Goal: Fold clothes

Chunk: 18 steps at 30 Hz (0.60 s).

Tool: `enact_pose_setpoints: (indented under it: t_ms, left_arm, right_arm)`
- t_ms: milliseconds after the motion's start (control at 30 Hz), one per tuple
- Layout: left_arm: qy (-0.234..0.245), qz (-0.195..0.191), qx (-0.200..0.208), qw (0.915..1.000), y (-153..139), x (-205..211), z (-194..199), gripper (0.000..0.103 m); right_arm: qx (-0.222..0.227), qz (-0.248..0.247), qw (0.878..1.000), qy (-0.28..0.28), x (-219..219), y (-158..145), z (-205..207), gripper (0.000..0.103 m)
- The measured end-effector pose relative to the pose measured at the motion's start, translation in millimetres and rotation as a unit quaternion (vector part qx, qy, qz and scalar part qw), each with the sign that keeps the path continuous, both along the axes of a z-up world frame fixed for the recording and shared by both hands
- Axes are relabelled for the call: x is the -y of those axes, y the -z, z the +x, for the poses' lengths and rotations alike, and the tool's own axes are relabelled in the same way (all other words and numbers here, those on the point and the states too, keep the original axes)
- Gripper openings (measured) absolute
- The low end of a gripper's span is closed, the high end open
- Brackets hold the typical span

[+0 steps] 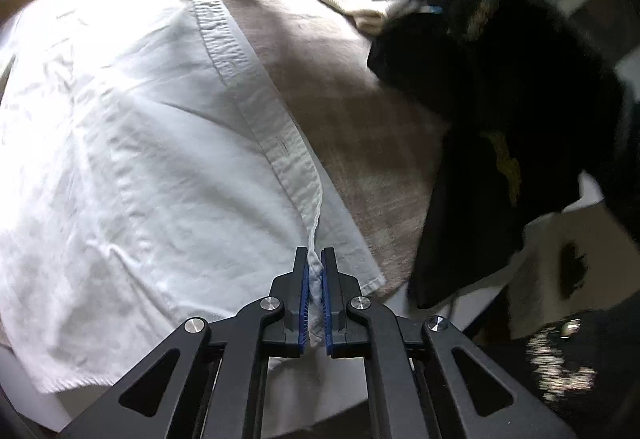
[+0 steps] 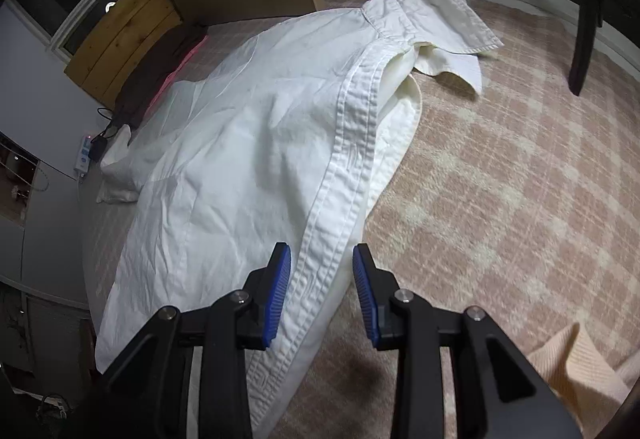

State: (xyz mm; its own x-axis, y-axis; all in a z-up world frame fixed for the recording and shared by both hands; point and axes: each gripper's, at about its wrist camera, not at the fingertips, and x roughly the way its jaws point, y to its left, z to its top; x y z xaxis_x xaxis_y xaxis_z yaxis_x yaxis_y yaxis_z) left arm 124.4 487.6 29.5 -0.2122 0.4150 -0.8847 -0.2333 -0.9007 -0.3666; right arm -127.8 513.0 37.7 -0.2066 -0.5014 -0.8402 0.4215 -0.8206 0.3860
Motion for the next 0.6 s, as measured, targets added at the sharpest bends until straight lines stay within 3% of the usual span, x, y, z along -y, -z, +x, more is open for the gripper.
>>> enact_pose_setpoints:
  t_ms: [100, 167, 200, 233, 333, 500, 600]
  left_arm:
    - [-0.009, 0.007, -0.008, 0.9999, -0.7, 2.0, -4.8, 0.009]
    - [0.001, -0.009, -0.021, 0.9997, -0.7, -7.5, -6.7, 0.027]
    - [0.014, -0.023, -0.028, 0.9992, -0.3, -18.2, -9.1, 0.042]
    - [0.026, -0.037, -0.035, 0.9983, 0.1, -28.8, -11.4, 0.047]
    - [0.063, -0.077, -0.042, 0.9941, 10.0, -59.6, -9.8, 0.047]
    - [0.069, -0.091, -0.056, 0.9918, 26.9, -70.1, -16.7, 0.042]
    - [0.067, -0.099, -0.063, 0.9908, 32.1, -61.9, -27.4, 0.007]
  right_arm:
    - [0.004, 0.0, 1.0, -0.006, 2.6, 4.1, -5.5, 0.032]
    - [0.008, -0.001, 1.0, -0.007, 4.0, 6.7, -8.1, 0.033]
    - [0.008, -0.001, 1.0, -0.007, 4.7, 7.0, -9.1, 0.033]
    - [0.009, -0.001, 1.0, -0.007, 5.3, 7.4, -10.2, 0.034]
    - [0.008, 0.001, 1.0, -0.01, 7.6, 7.4, -11.1, 0.036]
    - [0.002, 0.003, 1.0, -0.022, 8.9, 6.9, -10.7, 0.037]
    - [-0.001, 0.006, 1.0, -0.026, 6.7, 6.0, -12.2, 0.037]
